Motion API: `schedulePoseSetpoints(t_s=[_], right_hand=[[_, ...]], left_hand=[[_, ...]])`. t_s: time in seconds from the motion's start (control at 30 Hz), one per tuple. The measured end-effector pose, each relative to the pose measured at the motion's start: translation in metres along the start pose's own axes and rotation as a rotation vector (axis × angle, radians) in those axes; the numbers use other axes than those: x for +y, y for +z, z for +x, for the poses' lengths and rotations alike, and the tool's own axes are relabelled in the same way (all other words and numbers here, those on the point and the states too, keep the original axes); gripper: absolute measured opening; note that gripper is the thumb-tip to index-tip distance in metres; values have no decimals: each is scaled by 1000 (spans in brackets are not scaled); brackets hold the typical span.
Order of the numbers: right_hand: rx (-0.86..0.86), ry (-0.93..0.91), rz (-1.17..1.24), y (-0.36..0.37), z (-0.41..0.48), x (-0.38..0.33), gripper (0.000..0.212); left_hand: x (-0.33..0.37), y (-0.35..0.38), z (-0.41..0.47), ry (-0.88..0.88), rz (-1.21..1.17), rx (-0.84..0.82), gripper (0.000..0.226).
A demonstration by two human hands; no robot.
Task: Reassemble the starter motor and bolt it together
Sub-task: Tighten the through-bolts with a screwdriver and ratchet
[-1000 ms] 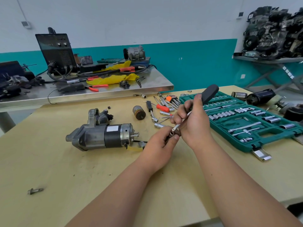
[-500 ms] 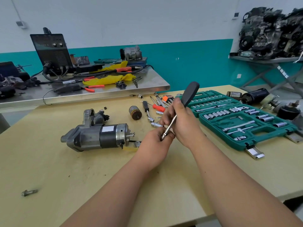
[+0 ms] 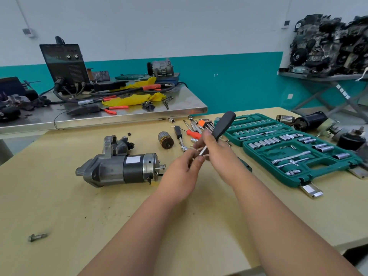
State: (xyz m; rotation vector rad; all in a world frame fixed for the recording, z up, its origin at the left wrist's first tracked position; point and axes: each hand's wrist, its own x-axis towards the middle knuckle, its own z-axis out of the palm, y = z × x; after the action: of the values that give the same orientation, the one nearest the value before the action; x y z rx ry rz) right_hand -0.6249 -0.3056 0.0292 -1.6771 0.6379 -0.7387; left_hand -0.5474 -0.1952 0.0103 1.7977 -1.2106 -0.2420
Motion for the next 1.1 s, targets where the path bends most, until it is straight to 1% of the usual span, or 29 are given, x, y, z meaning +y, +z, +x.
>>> schedulePoseSetpoints(t_s=[0.03,0.07,0.1,0.13,0.17,0.2,0.23,0.27,0.33,0.37,0.4,0.43,0.47,0.53,0.57,0.6,0.63,0.67,0.73,0.77,0.83,0.9,0.93,1.0,1.1], right_hand=[[-21,-22,-143,-12,1,1,42],[0,-19,-280,-26,4,4,49],[77,25,-430,-40,10,10,60],[157,108,-627,-52,18,17,69],[191,203,-871,-59,23,24,69],[168,294,-1082,-59,25,29,62],[125,364,-1203,-57,25,34,53],[110,408,-1217,-53,26,37,44],[149,405,-1169,-50,25,39,21],[164,383,-1124,-52,26,40,15],[191,367,-1043,-57,28,41,17],[217,342,-907,-61,29,41,21],[235,310,-668,-62,29,39,22],[270,225,-53,-59,27,31,18],[245,166,182,-57,25,26,21],[191,116,283,-54,24,22,26],[138,83,276,-49,21,20,32],[94,70,207,-43,18,19,40],[43,114,77,-30,13,16,54],[44,149,48,-25,12,16,57],[64,212,59,-17,12,13,58],[60,239,125,-18,12,12,53],[38,217,133,-19,12,12,48],[-13,108,78,-22,9,14,41],[-58,16,46,-25,6,12,48]], left_hand=[[-3,-4,2,-10,48,13,17],[-6,-9,3,-30,99,29,16],[-8,-14,4,-52,145,48,16],[-11,-17,4,-72,175,66,16],[-12,-19,4,-82,187,84,16],[-12,-19,4,-83,190,93,16],[-11,-18,3,-83,189,97,15],[-10,-17,2,-87,185,95,15],[-7,-16,1,-102,187,82,16],[-7,-17,0,-109,207,72,17],[-7,-19,-1,-117,235,63,18],[-9,-22,-3,-126,264,58,19],[-12,-26,-5,-135,286,55,20],[-18,-32,-12,-153,303,57,22],[-21,-35,-15,-162,300,61,22],[-22,-36,-17,-170,286,70,23],[-23,-37,-18,-175,268,79,23],[-23,-38,-19,-178,256,84,22],[-22,-39,-19,-171,281,75,22],[-22,-40,-19,-163,313,66,21],[-22,-42,-20,-150,381,51,21],[-22,-43,-20,-155,426,50,23],[-22,-44,-20,-163,439,53,23],[-21,-45,-21,-187,436,60,23],[-22,-47,-21,-220,405,67,23]])
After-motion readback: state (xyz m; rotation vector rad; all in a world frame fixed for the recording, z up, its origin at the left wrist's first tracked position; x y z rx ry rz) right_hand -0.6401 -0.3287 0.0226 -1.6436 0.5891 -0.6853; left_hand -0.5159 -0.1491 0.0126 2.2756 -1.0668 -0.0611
